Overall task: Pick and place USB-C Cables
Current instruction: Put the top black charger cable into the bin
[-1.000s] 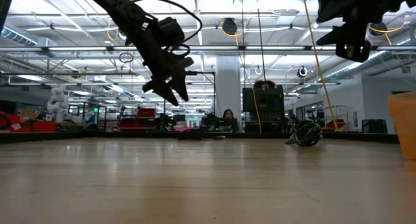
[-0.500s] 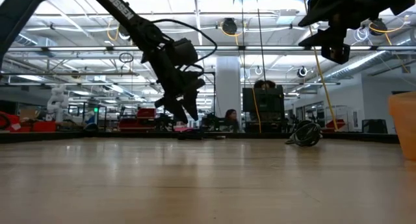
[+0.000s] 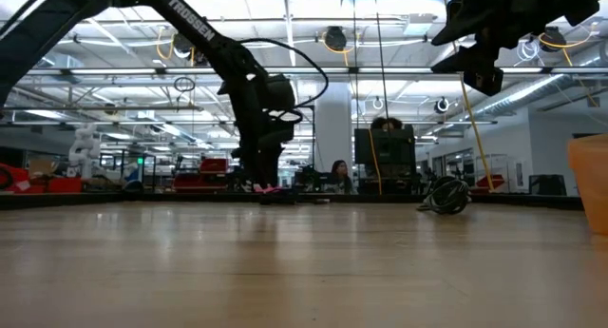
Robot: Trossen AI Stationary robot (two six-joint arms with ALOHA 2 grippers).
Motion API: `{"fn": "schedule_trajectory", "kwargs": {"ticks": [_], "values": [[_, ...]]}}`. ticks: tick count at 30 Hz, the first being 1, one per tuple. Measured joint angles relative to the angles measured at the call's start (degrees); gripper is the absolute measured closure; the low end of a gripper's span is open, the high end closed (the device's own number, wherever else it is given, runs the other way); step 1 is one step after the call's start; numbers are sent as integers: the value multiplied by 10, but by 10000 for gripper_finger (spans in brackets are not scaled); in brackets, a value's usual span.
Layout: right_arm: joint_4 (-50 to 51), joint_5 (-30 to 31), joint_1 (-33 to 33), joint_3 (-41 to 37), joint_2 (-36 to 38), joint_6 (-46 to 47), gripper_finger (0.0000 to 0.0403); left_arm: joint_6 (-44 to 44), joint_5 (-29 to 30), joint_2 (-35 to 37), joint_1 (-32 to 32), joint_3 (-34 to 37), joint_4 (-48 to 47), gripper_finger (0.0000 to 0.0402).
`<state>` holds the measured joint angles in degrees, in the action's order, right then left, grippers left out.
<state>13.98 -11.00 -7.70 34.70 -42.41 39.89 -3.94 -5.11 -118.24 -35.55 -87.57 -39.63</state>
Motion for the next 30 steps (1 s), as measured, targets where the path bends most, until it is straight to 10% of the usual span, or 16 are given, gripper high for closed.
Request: {"fn": "schedule_trajectory", "kwargs": {"ticks": [30], "values": [[0, 0, -58, 0, 0, -35, 238, -301, 53, -39, 42, -21, -12, 196]]}}
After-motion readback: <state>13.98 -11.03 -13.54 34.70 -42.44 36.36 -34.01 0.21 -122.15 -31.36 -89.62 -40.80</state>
